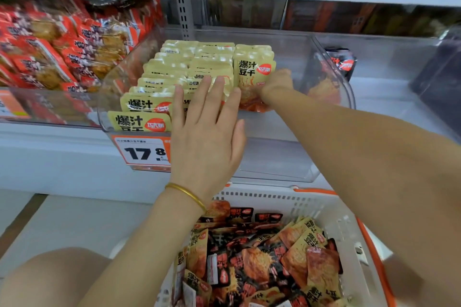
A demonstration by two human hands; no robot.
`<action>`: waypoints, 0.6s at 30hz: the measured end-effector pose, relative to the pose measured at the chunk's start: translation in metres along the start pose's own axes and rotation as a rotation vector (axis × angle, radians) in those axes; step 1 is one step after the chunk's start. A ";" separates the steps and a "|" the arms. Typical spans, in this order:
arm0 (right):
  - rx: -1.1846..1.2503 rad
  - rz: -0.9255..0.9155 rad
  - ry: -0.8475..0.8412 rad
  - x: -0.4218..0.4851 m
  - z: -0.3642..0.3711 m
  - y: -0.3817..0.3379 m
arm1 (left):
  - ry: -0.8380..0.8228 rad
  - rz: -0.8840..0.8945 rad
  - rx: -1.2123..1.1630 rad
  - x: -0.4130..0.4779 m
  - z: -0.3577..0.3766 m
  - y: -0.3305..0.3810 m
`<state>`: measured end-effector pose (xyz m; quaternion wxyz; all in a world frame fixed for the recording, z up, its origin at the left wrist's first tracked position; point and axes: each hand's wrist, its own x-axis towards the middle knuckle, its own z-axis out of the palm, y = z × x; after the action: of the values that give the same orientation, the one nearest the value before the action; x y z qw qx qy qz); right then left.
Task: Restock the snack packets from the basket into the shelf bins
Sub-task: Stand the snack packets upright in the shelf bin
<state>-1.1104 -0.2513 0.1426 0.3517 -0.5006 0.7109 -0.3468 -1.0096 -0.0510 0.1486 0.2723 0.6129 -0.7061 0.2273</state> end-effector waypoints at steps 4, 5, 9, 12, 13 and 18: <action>-0.051 -0.118 -0.006 -0.022 -0.022 -0.013 | 0.147 0.117 -0.108 -0.011 -0.006 0.015; -0.059 -0.210 -0.015 -0.039 -0.035 -0.017 | 0.180 0.160 -0.138 -0.017 -0.007 0.021; 0.040 -0.550 -0.082 -0.141 -0.103 0.005 | 0.205 0.280 -0.169 -0.037 -0.012 0.039; -0.123 -0.588 -0.286 -0.200 -0.146 0.065 | 0.045 0.365 -0.217 -0.058 -0.003 0.050; -0.237 -0.529 -0.369 -0.204 -0.150 0.091 | -0.026 0.391 -0.236 -0.068 0.004 0.054; -0.785 -0.175 -0.580 -0.149 -0.099 0.225 | -0.425 0.439 -0.264 -0.107 0.053 0.069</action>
<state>-1.2616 -0.0371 0.0259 0.2895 -0.7291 0.6160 0.0722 -1.0725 0.0039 0.0386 0.1405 0.4394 -0.8856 0.0543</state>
